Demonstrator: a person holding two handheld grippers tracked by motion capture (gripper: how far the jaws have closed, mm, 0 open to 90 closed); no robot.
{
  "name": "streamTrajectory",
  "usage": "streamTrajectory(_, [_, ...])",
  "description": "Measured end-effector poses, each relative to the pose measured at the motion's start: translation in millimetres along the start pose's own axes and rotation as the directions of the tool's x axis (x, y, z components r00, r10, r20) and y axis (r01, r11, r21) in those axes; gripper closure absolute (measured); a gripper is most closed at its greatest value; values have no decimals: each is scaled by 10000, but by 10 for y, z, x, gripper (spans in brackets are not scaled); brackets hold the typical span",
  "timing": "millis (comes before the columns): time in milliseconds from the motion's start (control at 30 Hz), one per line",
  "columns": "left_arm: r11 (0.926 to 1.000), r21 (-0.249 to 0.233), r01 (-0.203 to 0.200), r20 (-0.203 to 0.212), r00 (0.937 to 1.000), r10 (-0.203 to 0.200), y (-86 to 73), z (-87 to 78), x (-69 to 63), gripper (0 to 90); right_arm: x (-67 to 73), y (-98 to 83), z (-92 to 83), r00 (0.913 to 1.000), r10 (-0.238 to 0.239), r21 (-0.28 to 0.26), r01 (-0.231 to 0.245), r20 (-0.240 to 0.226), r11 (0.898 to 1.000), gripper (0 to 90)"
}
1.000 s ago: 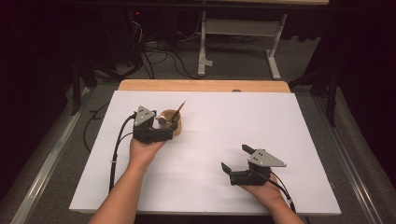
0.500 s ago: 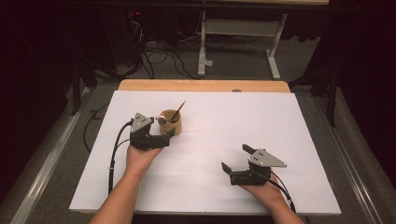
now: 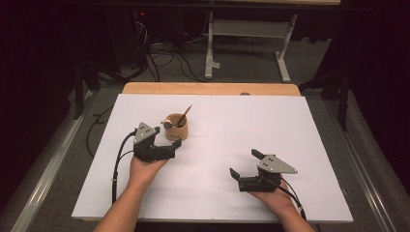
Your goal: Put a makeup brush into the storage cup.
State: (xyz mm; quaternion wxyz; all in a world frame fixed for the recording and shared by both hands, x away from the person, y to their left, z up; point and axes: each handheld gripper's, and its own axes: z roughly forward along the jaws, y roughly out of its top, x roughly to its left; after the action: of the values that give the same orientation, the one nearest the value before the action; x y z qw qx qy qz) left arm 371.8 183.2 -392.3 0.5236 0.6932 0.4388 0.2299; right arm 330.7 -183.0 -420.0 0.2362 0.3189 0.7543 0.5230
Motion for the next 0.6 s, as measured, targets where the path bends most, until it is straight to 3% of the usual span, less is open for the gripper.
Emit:
streamTrajectory(367, [9988, 287, -385, 333, 9987, 376, -138, -76, -179, 47, 3, 7, -15, 10000, 72, -18, -72, 69, 10000, 13])
streamTrajectory(500, [9990, 371, -266, 591, 9980, 244, -196, -110, -236, 33, 3, 11, -21, 9999, 93, -40, -92, 63, 9999, 13])
streamTrajectory(600, [9981, 456, -411, 772, 9963, 375, -231, -146, -286, 22, 3, 12, -23, 9999, 90, -58, -89, 80, 9999, 13])
